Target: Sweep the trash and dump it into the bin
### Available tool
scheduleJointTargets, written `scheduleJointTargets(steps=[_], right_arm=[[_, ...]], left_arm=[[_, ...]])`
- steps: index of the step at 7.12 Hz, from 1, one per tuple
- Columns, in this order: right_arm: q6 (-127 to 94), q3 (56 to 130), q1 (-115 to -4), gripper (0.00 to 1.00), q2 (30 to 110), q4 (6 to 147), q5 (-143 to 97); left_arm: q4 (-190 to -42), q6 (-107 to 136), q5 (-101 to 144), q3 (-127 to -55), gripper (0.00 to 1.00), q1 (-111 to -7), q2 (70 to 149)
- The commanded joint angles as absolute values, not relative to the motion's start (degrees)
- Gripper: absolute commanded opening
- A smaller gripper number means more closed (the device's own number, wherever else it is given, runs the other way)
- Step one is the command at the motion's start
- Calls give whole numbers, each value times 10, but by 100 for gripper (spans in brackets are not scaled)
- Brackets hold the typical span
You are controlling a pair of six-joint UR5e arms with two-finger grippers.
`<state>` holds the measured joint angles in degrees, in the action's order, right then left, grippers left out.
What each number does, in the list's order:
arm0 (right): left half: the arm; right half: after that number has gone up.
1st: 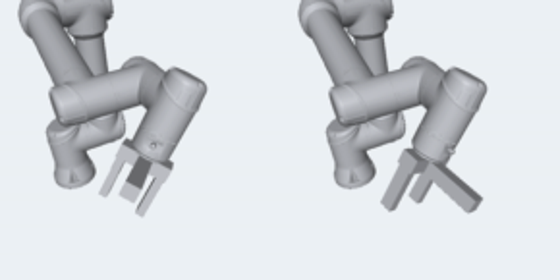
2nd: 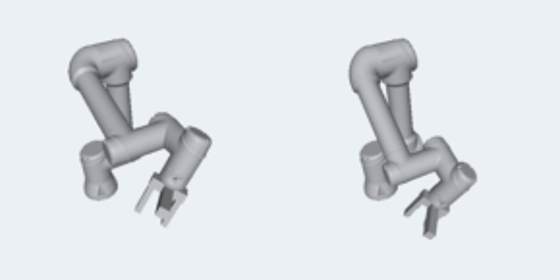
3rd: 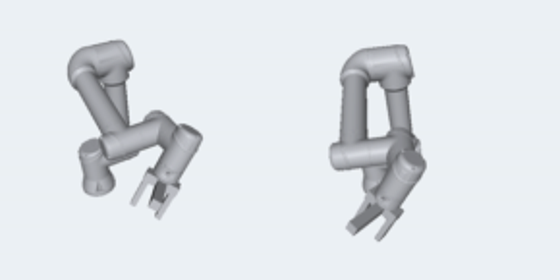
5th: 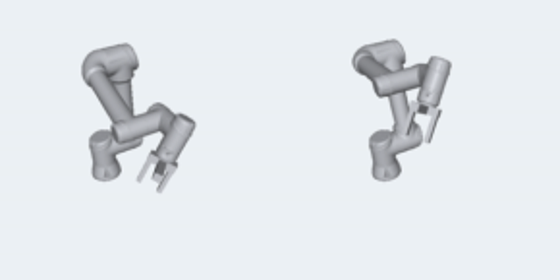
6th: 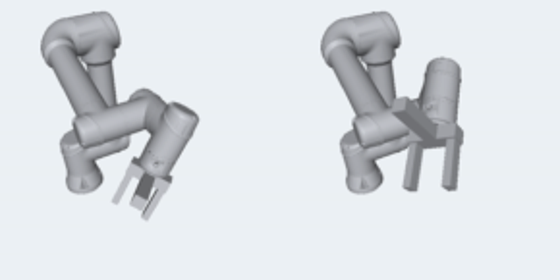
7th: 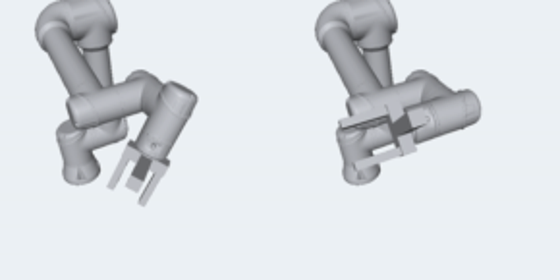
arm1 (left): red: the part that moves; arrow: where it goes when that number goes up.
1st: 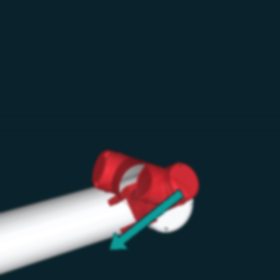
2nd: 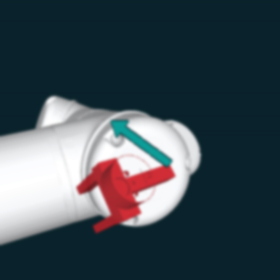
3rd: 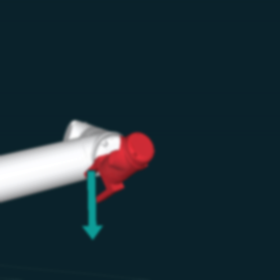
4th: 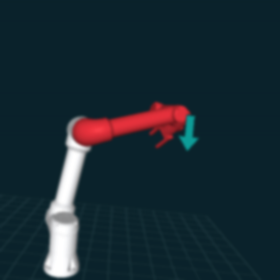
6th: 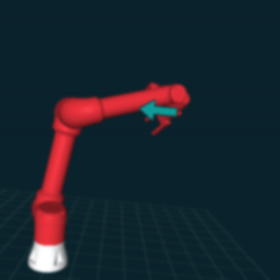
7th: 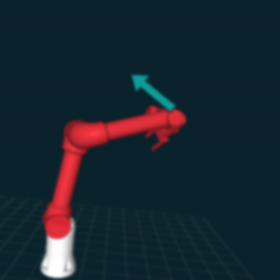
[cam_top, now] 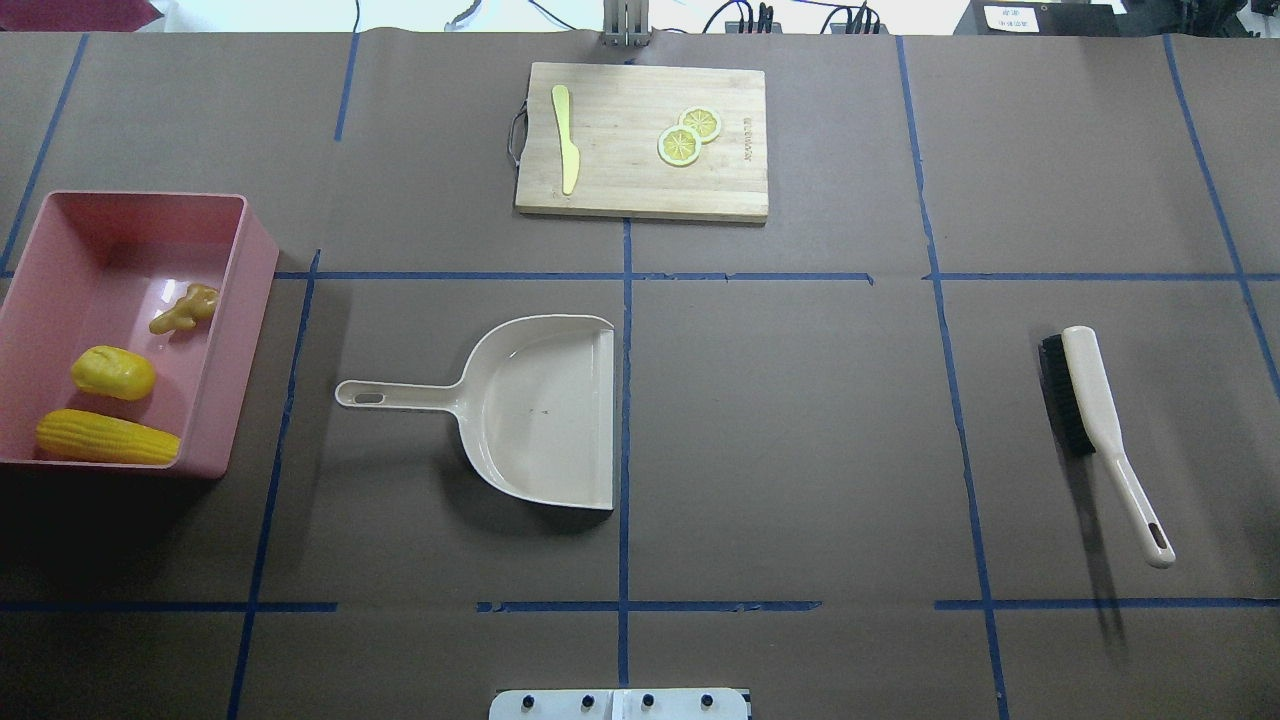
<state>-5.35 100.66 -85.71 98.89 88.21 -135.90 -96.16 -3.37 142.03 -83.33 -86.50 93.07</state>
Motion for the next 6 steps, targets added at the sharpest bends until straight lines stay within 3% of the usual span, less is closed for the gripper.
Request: scheduleJointTargets(steps=[1, 6], right_arm=[[-53, 996, -856, 100, 980, 882, -1357], [-49, 961, -858, 100, 940, 878, -1356]], left_arm=[[-1041, -31, 1393, -838, 100, -866, 892], [-1081, -28, 1380, -861, 100, -868, 840]])
